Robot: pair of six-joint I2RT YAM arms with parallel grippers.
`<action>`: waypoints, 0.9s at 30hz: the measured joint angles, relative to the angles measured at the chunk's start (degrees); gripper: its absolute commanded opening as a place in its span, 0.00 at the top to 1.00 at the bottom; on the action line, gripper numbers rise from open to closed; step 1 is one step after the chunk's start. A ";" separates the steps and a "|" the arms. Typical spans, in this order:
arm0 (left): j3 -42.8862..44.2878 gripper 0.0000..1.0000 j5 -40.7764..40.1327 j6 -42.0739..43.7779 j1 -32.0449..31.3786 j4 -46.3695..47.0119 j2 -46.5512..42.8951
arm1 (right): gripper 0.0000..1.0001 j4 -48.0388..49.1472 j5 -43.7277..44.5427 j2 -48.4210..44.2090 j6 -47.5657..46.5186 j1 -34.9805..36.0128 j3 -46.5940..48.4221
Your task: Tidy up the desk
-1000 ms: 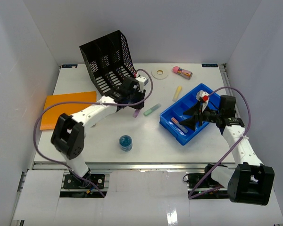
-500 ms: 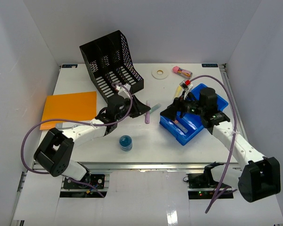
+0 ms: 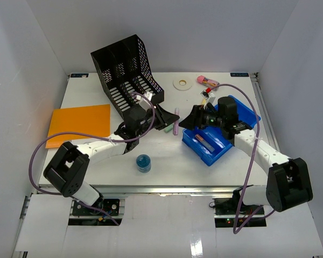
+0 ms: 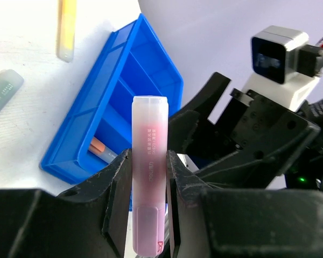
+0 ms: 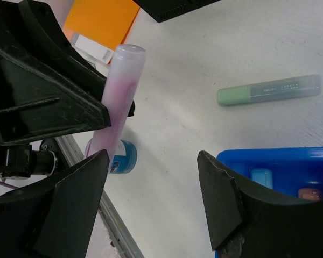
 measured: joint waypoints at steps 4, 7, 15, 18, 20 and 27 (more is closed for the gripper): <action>1.14 1.00 -0.08 0.02 -0.29 -0.09 1.18 | 0.32 0.84 -0.69 -0.07 0.62 0.64 0.60; 1.80 1.00 -0.06 0.06 -0.54 -0.04 1.58 | 0.32 1.21 -1.61 -0.38 1.04 0.94 0.61; 2.04 1.00 0.43 -0.37 -0.72 1.08 2.12 | 0.42 3.22 -3.08 0.11 2.71 1.12 0.66; 2.38 1.00 0.44 -0.64 -0.90 1.78 2.70 | 0.47 3.71 -3.82 2.64 3.80 1.12 1.39; 2.39 1.00 0.15 -0.64 -0.89 1.80 2.89 | 0.51 3.70 -4.47 4.32 4.47 1.12 1.90; 2.41 0.81 -0.28 -0.86 -0.82 2.55 3.75 | 0.73 4.25 -5.39 5.36 4.61 1.19 2.43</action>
